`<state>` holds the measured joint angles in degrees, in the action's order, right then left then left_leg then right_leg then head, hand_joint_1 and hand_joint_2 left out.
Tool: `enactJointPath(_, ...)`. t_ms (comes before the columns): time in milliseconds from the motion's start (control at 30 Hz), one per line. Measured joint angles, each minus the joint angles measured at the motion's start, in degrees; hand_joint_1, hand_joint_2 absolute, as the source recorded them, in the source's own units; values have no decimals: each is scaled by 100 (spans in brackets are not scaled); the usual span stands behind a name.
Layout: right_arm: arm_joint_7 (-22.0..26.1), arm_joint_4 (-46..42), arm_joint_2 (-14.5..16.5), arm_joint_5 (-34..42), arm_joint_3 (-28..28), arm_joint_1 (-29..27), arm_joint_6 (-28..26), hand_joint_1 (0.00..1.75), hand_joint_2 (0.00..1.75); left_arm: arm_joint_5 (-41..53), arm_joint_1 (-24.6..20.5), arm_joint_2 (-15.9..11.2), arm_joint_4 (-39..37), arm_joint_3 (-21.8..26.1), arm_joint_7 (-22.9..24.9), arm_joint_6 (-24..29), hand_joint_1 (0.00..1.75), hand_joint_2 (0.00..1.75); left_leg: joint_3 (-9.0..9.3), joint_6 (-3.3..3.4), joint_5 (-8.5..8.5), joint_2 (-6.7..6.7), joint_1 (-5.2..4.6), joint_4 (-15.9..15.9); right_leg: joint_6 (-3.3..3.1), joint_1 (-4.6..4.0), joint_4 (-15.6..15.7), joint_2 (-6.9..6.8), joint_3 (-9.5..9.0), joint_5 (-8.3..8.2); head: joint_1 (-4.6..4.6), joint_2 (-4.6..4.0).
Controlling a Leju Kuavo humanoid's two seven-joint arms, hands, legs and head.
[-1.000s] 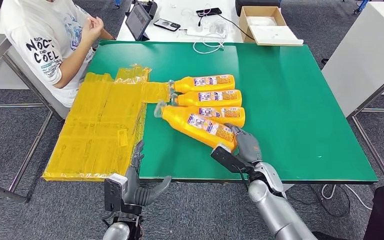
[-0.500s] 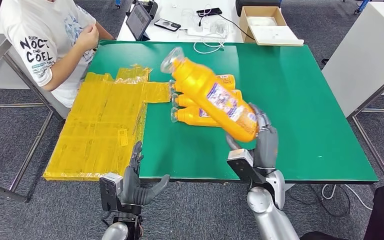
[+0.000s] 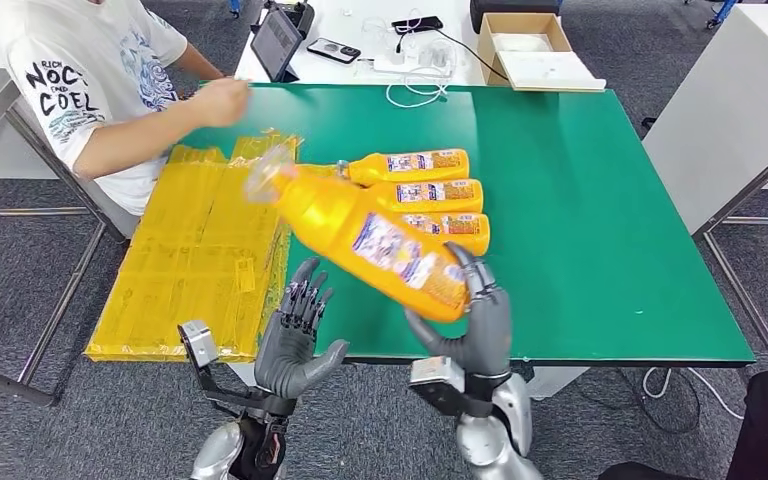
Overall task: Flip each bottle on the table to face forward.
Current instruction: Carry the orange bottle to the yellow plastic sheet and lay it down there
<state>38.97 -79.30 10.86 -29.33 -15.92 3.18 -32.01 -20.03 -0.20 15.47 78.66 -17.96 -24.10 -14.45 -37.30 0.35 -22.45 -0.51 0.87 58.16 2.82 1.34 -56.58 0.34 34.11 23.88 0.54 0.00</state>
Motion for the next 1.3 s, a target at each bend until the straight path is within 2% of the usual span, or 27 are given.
enactJointPath(133, 57, 533, 143, -1, -418, -16, 1, 175, 175, -227, -73, 0, 44, -57, 35, -174, 0, 175, -1, 0, 0, 0, 1, 0, 0, -1, -1, 0, 1, 1, 0, 0)
enactJointPath(300, 59, 912, 215, 89, -665, -16, 73, 175, 175, -422, -89, -4, 142, -101, 26, -356, 0, 175, -4, 0, -1, -1, -1, 0, 0, 2, 0, 0, 2, 2, 1, 0)
enactJointPath(533, 43, 1107, 235, 94, -759, -14, 123, 175, 175, -484, -86, -7, 216, -102, 26, -410, 0, 175, -3, 0, 0, -1, -1, 0, 0, 1, 0, 0, 1, 1, 1, 0)
enactJointPath(833, -217, 1482, 294, -153, -874, 82, 338, 175, 175, -508, -67, -8, 219, -93, 66, -412, 0, 175, -3, 0, -1, 1, 0, 0, 0, 1, 0, 0, 3, 1, 1, 0)
enactJointPath(1167, -379, 1861, 366, -294, -1003, 224, 363, 175, 175, -5, -2, -13, 213, -39, -44, -132, 3, 175, -3, 0, 0, 0, -1, 0, 0, 1, 0, 0, 4, 1, 2, 0)
enactJointPath(1200, -385, 1886, 369, -295, -1008, 226, 363, 175, 175, 30, 2, -13, 211, -38, -54, -113, 16, 175, -3, 0, 0, 0, -1, 0, 0, 1, 0, 0, 4, 1, 1, 0)
enactJointPath(1300, -395, 1950, 372, -303, -1019, 226, 367, 175, 175, 59, 13, -13, 206, -21, -64, -95, 144, 175, -3, 0, -1, 1, -1, 0, 0, 1, 0, 0, 5, 1, 1, 0)
